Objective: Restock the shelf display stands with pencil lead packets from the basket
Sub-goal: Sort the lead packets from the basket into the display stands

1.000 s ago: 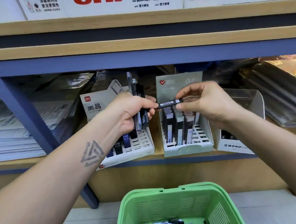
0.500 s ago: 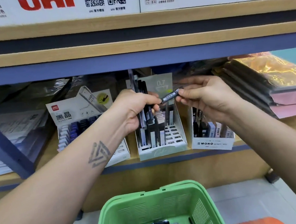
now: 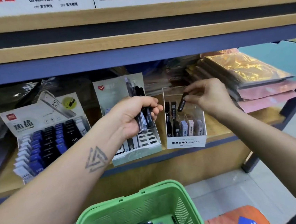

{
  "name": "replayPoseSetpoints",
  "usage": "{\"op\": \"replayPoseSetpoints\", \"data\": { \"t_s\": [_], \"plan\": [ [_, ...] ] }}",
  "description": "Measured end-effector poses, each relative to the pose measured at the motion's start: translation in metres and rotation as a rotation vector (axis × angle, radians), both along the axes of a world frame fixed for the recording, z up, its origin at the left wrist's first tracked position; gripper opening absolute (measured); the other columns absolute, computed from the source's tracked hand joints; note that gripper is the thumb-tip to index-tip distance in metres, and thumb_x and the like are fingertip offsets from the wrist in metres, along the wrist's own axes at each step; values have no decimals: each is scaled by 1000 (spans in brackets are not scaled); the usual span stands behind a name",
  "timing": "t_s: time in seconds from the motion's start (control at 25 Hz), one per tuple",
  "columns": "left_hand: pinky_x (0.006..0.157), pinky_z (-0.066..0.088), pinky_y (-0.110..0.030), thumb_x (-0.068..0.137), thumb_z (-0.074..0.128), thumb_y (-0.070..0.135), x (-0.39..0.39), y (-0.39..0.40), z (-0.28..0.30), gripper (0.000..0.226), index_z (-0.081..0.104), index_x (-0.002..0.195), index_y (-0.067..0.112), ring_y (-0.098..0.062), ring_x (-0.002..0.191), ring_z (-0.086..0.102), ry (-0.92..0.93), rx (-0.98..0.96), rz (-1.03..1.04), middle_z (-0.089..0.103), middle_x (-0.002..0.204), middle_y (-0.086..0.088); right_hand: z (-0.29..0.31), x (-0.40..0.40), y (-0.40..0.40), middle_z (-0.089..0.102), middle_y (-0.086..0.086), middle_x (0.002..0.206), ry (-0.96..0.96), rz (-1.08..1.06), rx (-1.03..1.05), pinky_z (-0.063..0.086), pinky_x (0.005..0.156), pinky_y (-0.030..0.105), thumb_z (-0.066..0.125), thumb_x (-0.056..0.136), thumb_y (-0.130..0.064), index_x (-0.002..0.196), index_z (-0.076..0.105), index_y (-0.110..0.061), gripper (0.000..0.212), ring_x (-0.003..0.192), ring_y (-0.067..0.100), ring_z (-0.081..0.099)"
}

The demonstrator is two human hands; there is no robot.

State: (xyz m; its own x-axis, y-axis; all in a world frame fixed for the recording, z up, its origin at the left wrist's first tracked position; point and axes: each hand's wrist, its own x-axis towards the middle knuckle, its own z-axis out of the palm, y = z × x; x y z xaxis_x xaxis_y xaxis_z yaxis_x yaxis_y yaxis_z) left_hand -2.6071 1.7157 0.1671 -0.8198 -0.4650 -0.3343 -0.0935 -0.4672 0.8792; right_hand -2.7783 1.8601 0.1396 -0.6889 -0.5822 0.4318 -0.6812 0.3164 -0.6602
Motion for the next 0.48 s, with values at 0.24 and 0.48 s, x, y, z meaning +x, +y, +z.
{"op": "replayPoseSetpoints", "data": {
  "t_s": [0.24,0.48],
  "plan": [
    [47,49,-16,92,52,-9,-2,-1,-4,11,59,92,0,-12,50,56,2,4,-14,66,68,-15,-22,-2,-22,67,-3,89,95,-39,107,50,75,26,79,86,-13,103,77,-15,18,82,13,63],
    [50,48,-17,92,52,-9,3,-4,-4,11,59,93,-1,-12,52,57,-2,12,-25,66,69,-16,-32,1,-33,68,1,82,96,-44,170,52,71,30,77,85,-7,97,72,-11,13,77,18,64]
  ]
}}
